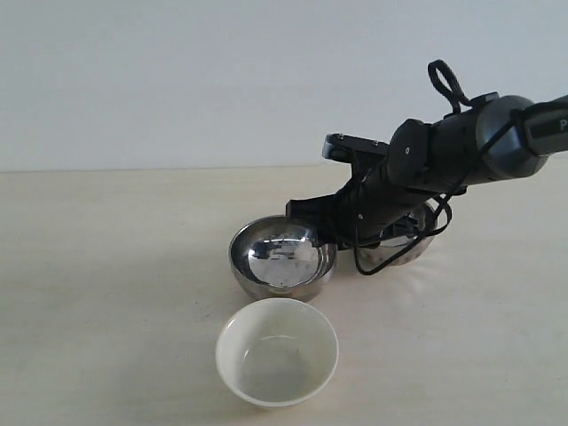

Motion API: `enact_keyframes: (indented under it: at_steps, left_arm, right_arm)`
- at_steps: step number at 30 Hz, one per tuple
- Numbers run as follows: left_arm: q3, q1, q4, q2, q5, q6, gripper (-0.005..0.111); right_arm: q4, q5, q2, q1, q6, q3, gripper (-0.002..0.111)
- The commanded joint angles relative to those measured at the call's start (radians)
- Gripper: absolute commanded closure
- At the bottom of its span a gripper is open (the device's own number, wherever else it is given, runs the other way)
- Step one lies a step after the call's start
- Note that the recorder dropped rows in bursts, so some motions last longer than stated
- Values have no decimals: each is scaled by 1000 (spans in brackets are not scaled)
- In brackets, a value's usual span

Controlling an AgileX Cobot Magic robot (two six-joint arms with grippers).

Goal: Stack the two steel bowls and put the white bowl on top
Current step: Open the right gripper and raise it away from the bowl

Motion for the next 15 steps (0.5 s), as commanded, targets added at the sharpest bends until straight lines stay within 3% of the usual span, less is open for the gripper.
enact_keyframes:
  at_steps: [1, 8, 15]
  left_arm:
    - [4, 3, -8, -7, -2, -9, 103]
    - [4, 3, -8, -7, -2, -9, 103]
    - [4, 3, -8, -7, -2, -9, 103]
  right_arm:
    - [-4, 4, -66, 0, -2, 4, 73]
    - [-56, 52, -178, -23, 27, 4, 73]
    - [-122, 247, -332, -162, 24, 6, 73]
